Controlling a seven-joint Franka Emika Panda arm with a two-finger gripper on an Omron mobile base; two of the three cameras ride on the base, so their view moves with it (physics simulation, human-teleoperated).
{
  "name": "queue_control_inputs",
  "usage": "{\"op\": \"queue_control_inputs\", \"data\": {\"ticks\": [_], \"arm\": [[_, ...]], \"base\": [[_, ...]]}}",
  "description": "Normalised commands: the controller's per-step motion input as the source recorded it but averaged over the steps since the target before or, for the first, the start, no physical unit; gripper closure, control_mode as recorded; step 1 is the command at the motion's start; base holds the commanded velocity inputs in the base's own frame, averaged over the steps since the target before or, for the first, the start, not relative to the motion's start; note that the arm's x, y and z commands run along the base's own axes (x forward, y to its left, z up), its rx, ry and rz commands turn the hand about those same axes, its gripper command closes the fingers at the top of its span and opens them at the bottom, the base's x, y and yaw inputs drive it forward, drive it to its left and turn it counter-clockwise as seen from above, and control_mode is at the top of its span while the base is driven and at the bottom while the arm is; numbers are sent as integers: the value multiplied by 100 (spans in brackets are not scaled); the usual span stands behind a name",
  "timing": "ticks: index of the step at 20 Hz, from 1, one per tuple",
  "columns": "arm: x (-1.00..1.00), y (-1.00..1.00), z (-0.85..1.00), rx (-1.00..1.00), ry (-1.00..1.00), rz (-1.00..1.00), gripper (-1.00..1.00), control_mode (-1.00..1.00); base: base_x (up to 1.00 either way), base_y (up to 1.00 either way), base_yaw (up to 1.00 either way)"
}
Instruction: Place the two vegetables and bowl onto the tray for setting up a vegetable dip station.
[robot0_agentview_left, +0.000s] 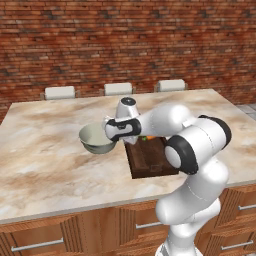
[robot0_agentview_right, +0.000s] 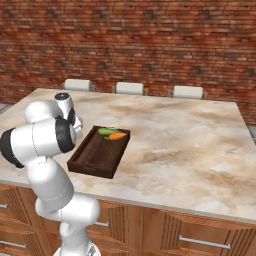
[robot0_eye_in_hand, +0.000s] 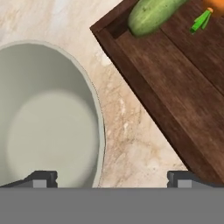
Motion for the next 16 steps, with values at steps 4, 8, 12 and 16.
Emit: {"op": "queue_control_inputs", "data": {"ticks": [4, 8, 12, 16], "arm": [[3, 2, -13, 0, 0, 0, -100, -100], [8, 7, -11, 0, 0, 0, -100, -100], [17, 10, -10, 0, 0, 0, -100, -100], [16, 7, -9, 0, 0, 0, -100, -100]], "base": [[0, 0, 0], [0, 0, 0], [0, 0, 0], [0, 0, 0]]}}
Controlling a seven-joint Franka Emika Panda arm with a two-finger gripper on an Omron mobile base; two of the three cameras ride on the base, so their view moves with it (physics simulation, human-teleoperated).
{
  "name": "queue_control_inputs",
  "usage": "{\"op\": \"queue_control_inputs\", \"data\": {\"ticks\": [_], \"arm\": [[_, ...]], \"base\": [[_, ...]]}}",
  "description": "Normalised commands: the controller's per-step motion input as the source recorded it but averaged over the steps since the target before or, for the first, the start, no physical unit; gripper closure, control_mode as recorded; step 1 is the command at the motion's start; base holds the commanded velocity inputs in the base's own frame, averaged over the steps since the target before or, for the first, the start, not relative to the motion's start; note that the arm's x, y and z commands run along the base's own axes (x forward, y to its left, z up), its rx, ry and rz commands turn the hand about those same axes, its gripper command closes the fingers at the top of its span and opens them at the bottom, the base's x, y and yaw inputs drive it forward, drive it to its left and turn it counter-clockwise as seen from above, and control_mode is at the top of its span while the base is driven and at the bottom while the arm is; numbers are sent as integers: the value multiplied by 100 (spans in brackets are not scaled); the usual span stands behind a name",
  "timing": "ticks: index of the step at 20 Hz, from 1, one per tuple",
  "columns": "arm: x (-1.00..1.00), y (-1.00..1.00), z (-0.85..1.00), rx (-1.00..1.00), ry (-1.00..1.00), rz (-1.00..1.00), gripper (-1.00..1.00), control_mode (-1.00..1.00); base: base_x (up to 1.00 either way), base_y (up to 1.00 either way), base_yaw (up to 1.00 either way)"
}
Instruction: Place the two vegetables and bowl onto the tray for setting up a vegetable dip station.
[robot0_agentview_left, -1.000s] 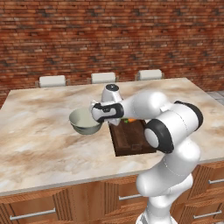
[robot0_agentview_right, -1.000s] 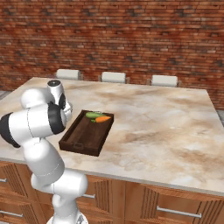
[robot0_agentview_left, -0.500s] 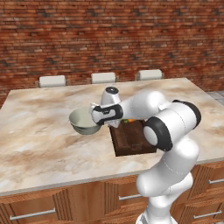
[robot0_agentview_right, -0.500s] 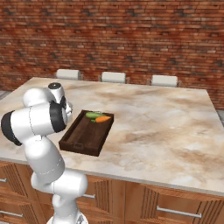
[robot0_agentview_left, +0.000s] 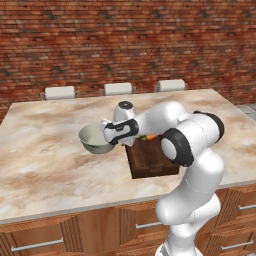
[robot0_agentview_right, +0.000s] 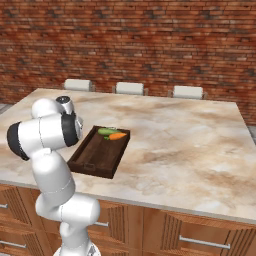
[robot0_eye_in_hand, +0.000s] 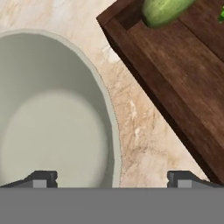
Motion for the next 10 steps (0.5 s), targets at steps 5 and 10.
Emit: {"op": "queue_control_inputs", "data": {"ticks": [5, 10], "arm": [[16, 3, -11, 0, 0, 0, -100, -100], [10, 4, -15, 0, 0, 0, -100, -100]], "base": [[0, 0, 0], [0, 0, 0]]}}
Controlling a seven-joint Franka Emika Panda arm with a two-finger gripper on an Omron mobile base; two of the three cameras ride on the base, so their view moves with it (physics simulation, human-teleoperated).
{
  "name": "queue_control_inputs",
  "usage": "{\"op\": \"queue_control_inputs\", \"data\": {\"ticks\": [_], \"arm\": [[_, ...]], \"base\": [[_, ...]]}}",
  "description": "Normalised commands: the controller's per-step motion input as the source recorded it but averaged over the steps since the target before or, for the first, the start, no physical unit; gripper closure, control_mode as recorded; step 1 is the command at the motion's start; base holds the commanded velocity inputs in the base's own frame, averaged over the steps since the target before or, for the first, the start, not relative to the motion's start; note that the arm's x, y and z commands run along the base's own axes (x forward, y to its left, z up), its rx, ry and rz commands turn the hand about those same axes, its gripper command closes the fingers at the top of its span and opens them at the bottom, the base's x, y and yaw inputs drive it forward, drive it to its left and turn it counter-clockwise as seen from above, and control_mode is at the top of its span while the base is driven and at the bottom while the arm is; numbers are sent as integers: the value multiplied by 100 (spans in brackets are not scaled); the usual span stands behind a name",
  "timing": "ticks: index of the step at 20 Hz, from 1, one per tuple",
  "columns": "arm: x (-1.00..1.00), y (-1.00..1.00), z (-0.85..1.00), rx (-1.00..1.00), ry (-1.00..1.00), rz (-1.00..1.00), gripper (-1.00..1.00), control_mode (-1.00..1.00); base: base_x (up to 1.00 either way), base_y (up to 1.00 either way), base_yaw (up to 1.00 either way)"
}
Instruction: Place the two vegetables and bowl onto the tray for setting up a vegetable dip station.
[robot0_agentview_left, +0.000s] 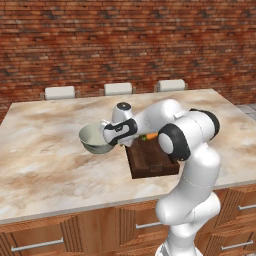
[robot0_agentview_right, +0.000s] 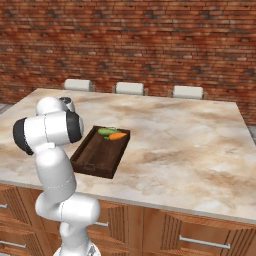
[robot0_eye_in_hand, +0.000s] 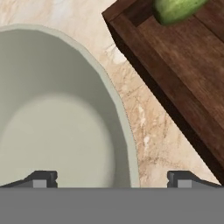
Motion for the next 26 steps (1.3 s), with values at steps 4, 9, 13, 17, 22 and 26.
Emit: {"op": "queue_control_inputs", "data": {"ticks": [4, 9, 13, 17, 22, 26], "arm": [[0, 5, -11, 0, 0, 0, 100, -100], [0, 1, 0, 0, 0, 0, 100, -100], [0, 0, 0, 0, 0, 0, 100, -100], [0, 0, 0, 0, 0, 0, 100, -100], [0, 0, 19, 0, 0, 0, 100, -100], [0, 0, 39, 0, -2, 0, 100, -100]], "base": [[0, 0, 0], [0, 0, 0], [0, 0, 0], [0, 0, 0], [0, 0, 0], [0, 0, 0]]}}
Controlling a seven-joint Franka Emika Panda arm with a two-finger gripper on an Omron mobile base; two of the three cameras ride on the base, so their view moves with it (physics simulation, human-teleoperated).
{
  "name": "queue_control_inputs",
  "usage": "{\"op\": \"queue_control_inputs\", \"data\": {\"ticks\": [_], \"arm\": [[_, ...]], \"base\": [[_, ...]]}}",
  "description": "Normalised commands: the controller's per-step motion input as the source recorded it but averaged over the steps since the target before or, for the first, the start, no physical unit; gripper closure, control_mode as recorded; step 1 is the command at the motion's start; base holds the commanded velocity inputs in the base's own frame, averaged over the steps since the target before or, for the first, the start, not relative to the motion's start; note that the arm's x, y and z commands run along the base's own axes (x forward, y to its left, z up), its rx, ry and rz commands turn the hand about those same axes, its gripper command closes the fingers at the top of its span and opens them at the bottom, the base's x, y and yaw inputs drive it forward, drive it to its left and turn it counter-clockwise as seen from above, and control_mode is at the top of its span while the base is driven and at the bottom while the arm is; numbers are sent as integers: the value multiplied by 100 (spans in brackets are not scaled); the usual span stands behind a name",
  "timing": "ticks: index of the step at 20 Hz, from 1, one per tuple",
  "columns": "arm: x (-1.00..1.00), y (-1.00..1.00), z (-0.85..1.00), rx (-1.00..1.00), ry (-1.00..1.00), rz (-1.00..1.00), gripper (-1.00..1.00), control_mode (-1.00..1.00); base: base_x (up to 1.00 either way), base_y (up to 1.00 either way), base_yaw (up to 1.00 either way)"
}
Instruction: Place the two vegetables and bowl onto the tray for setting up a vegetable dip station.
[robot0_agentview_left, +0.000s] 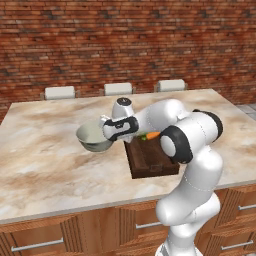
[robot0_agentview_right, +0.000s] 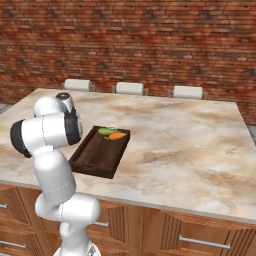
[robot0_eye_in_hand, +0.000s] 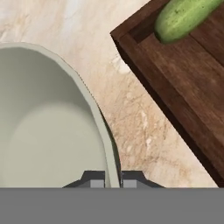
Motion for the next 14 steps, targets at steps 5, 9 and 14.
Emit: {"op": "queue_control_inputs", "data": {"ticks": [5, 9, 14], "arm": [[-4, -1, 36, 0, -6, 0, 100, -100], [-11, -2, 29, 0, -5, 0, 100, -100], [-46, -41, 20, 0, -2, 0, 100, -100]], "base": [[0, 0, 0], [0, 0, 0], [0, 0, 0]]}}
